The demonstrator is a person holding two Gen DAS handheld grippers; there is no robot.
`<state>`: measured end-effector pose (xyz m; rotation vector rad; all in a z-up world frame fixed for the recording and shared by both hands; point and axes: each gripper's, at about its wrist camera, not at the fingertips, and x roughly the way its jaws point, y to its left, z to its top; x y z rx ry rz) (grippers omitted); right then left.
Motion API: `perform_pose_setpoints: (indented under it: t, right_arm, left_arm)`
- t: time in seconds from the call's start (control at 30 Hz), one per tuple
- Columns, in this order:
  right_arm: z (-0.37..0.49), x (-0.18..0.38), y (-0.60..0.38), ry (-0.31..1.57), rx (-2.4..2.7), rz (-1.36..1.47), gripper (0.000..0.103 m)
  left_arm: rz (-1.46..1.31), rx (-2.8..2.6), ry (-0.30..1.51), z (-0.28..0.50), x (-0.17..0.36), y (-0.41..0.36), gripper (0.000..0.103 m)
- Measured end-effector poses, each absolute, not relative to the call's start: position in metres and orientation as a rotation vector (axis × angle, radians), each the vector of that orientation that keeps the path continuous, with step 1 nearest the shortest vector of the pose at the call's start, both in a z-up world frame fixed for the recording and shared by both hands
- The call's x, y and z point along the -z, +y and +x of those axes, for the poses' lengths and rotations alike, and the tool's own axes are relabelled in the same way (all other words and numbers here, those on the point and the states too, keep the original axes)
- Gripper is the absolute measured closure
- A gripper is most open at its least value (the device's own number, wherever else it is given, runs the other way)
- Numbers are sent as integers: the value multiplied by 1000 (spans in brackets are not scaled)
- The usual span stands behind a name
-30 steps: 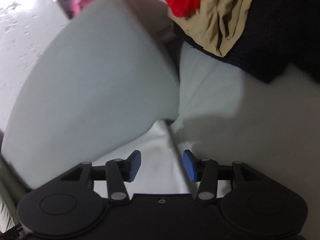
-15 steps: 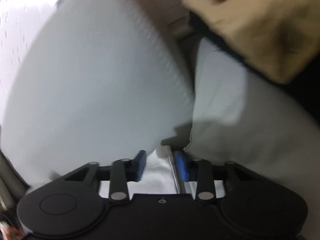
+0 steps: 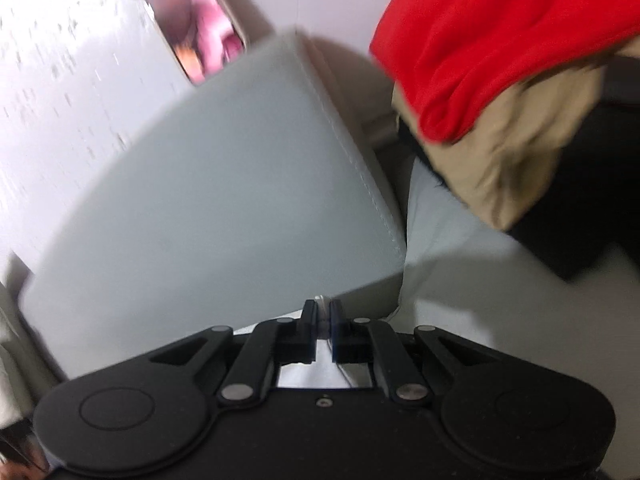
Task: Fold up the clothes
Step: 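Grasp the white T-shirt hem edge with the right tool while the left tool grasps beside it, then lift the hem and fold it over toward the collar with both tools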
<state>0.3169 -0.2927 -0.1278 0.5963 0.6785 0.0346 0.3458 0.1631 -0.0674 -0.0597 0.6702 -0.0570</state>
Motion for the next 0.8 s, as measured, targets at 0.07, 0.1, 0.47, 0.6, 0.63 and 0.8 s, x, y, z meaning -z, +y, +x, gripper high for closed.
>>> perform_pose_setpoints:
  t: [0.07,0.1,0.47,0.6,0.63,0.8]
  right_arm:
    - [285,110,-294,670,-35,646,97]
    - [267,102,-295,668,-34,671,97]
    - [101,66,-313,749,-1,751,97]
    - [78,119,-319,869,56,784,97]
    - [70,130,-319,887,75,790,97]
    - [39,133,-314,865,101,757,97]
  left_arm:
    - [-91,60,645,315,47,169,101]
    - [-106,62,632,299,37,172,101]
    - [-136,4,775,128,36,178,101]
    - [-47,-66,865,82,68,159,101]
    - [-44,-84,878,75,74,157,101]
    - [-78,-116,841,33,75,162,101]
